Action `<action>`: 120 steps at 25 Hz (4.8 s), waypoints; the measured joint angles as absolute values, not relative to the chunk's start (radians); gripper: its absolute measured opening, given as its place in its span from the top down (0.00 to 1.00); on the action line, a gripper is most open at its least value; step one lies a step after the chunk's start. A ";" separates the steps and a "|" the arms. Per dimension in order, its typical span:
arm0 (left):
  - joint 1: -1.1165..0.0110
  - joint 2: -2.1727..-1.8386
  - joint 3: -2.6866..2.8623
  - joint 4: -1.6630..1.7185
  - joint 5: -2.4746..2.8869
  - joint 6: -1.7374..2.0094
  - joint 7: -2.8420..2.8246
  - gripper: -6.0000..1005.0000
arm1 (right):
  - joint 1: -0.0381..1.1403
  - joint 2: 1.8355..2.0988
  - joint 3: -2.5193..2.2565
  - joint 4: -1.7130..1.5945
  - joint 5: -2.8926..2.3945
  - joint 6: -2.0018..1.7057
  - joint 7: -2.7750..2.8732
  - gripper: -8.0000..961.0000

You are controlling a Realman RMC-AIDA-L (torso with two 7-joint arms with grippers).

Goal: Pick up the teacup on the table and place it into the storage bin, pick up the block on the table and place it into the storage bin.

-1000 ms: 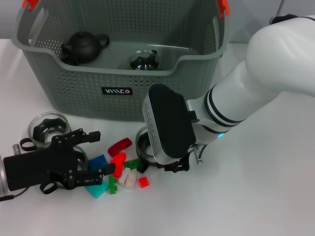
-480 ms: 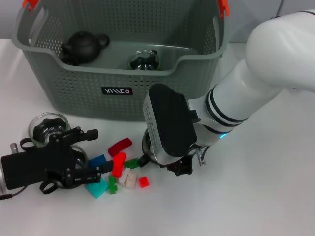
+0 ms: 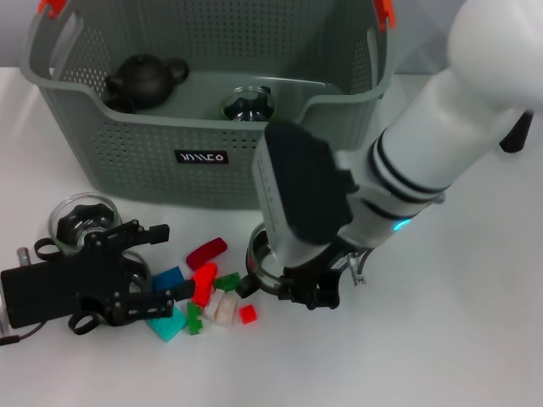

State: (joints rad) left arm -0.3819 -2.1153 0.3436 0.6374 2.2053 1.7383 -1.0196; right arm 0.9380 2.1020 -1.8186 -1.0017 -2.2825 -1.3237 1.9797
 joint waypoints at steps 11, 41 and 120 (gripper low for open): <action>-0.380 -2.115 0.344 0.640 2.211 1.744 -1.024 0.10 | 0.946 2.101 -1.392 -1.271 -2.269 -1.781 2.039 0.93; -0.391 -2.112 0.347 0.636 2.207 1.738 -1.019 0.10 | 1.198 2.063 -1.129 -0.757 -2.301 -1.073 1.969 0.93; -0.369 -2.122 0.345 0.634 2.213 1.744 -1.006 0.10 | 0.922 2.094 -1.153 -1.085 -2.058 -1.097 1.964 0.33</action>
